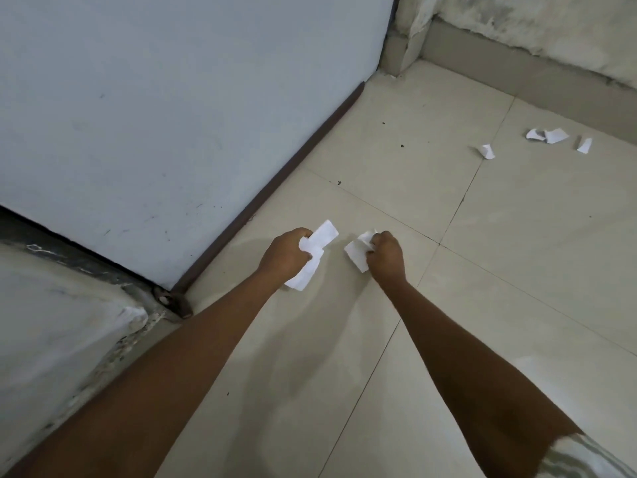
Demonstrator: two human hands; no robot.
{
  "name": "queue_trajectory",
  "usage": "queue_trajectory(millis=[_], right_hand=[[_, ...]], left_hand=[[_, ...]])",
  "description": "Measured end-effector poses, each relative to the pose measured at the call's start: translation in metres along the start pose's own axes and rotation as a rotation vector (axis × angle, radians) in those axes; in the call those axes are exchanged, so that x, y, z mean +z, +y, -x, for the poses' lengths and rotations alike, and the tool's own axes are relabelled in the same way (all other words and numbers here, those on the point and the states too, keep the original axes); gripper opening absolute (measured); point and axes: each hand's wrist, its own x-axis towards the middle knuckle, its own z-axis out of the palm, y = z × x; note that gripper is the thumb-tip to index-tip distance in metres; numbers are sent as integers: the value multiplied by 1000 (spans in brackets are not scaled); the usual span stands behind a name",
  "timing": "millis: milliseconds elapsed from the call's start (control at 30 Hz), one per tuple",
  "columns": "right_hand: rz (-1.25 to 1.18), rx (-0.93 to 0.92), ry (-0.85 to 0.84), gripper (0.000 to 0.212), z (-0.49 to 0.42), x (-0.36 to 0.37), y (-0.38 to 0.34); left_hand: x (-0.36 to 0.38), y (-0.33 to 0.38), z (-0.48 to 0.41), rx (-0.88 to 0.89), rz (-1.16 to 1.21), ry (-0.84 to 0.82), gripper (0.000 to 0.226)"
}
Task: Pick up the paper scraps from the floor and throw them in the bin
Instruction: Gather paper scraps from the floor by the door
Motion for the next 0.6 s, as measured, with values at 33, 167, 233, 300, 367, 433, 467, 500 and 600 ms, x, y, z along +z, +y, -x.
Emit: queue_trajectory(millis=[33, 167, 233, 300, 367, 433, 467, 500, 600], right_hand=[[-49, 37, 40, 23, -3, -6, 1], [-127, 57, 105, 18, 16, -30, -2], [-153, 59, 91, 12, 47, -58, -31], [-172, 60, 56, 3, 83, -88, -62], [-194, 70, 18, 9, 117, -117, -91], [-210, 72, -25, 14, 155, -148, -126], [-219, 77, -46, 18, 175, -165, -146], [-234, 77, -60, 24, 193, -180, -163], [-257, 83, -159, 44, 261, -226, -228]], left_hand=[[0, 3, -2, -5, 44, 16, 37], [1, 17, 12, -25, 241, -8, 20], [-25, 27, 47, -95, 307, 3, 15], [-51, 41, 90, -169, 348, 21, 17], [-73, 55, 131, -231, 390, 41, 20], [-101, 74, 180, -298, 455, 76, 25], [-116, 85, 207, -324, 492, 97, 27], [-129, 96, 232, -350, 519, 115, 28], [-178, 120, 325, -458, 596, 186, 31]])
